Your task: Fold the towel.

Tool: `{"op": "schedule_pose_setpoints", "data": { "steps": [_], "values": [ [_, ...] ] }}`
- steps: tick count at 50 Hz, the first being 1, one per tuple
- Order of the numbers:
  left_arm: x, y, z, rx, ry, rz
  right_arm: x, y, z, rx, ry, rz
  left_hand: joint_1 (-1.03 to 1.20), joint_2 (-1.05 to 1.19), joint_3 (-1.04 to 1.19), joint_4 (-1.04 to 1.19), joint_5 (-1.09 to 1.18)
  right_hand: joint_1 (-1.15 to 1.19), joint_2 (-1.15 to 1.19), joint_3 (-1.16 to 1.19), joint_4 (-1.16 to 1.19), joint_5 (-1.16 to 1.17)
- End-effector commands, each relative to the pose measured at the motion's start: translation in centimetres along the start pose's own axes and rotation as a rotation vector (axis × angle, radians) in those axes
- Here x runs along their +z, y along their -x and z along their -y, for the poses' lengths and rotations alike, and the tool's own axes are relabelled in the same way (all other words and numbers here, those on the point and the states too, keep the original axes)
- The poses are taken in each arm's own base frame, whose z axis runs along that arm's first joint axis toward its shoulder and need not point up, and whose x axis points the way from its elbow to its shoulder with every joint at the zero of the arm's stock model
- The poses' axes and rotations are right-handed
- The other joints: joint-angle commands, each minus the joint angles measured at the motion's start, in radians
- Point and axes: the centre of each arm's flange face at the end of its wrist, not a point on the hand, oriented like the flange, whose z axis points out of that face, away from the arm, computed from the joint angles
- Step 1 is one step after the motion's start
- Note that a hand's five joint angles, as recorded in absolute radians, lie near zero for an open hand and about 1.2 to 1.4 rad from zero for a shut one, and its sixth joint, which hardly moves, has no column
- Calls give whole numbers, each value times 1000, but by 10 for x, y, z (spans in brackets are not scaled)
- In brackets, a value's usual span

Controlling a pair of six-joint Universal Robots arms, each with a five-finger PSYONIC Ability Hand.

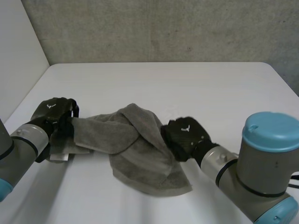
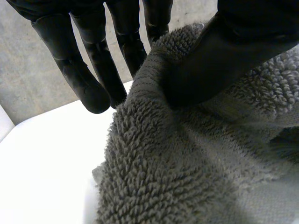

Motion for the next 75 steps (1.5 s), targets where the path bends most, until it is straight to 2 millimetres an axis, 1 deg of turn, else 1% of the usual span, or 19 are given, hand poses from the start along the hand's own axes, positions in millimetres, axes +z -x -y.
{"op": "schedule_pose_setpoints", "data": {
  "steps": [1, 2, 3, 4, 5, 7, 10, 15, 23, 30, 34, 47, 55, 58, 64, 75],
  "values": [
    [-4, -1, 6, 2, -15, -6, -14, -5, 13, 11, 27, -16, -55, -130, -180, -157, -289, -461, -432, -448, -446, -469],
    [-4, -1, 6, 2, -15, -6, -14, -5, 13, 11, 27, -16, -55, -131, -180, -157, -289, -466, -436, -452, -450, -473],
    [-4, 0, 6, 2, -14, -5, -16, -7, 5, 26, 72, -23, -55, -131, -180, -157, -289, -756, -727, -743, -741, -764],
    [-4, 0, 6, 1, -12, -3, -20, -8, -4, 41, 111, -24, -58, -133, -183, -160, -292, -829, -799, -816, -813, -837],
    [-4, 0, 6, 1, -12, -3, -20, -8, -4, 41, 111, -24, -58, -133, -183, -160, -292, -830, -800, -817, -814, -837],
    [-5, 1, 3, 0, -5, -3, -24, -9, -17, 56, 143, -49, -61, -136, -186, -163, -295, -891, -861, -878, -875, -899],
    [-5, 1, 2, 0, -2, -3, -25, -9, -20, 57, 145, -58, -64, -139, -189, -165, -298, -909, -879, -896, -893, -917],
    [-4, 1, 2, 0, -2, -6, -30, -16, -34, 80, 190, -88, -67, -142, -192, -168, -301, -912, -882, -899, -896, -920],
    [-4, 2, 2, -2, -1, -6, -38, -10, -49, 97, 232, -71, -73, -148, -198, -174, -306, -892, -862, -878, -876, -899],
    [-4, 0, 1, -1, -1, -11, -36, -7, -54, 87, 208, -71, -73, -148, -198, -174, -306, -874, -844, -861, -858, -881],
    [-5, -2, 0, -1, 3, -16, -32, -4, -62, 86, 218, -57, -90, -166, -216, -192, -324, -868, -838, -855, -852, -876],
    [-6, -2, -2, -2, 9, -18, -20, -6, -68, 75, 206, -61, -122, -198, -248, -224, -356, -836, -806, -822, -820, -843],
    [-6, -2, -2, -1, 6, -18, -15, -8, -66, 65, 178, -69, -137, -213, -263, -239, -371, -768, -738, -755, -752, -776],
    [-6, -3, -2, -1, 7, -19, -13, -5, -64, 56, 165, -62, -137, -213, -263, -239, -371, -745, -715, -732, -729, -752],
    [-6, -3, -2, -1, 7, -19, -11, 0, -65, 52, 165, -46, -137, -213, -263, -239, -371, -713, -683, -699, -697, -720],
    [-7, -3, -3, -2, 10, -20, -6, 9, -57, 30, 120, -21, -137, -213, -263, -239, -371, -683, -653, -670, -667, -691]
  ]
}}
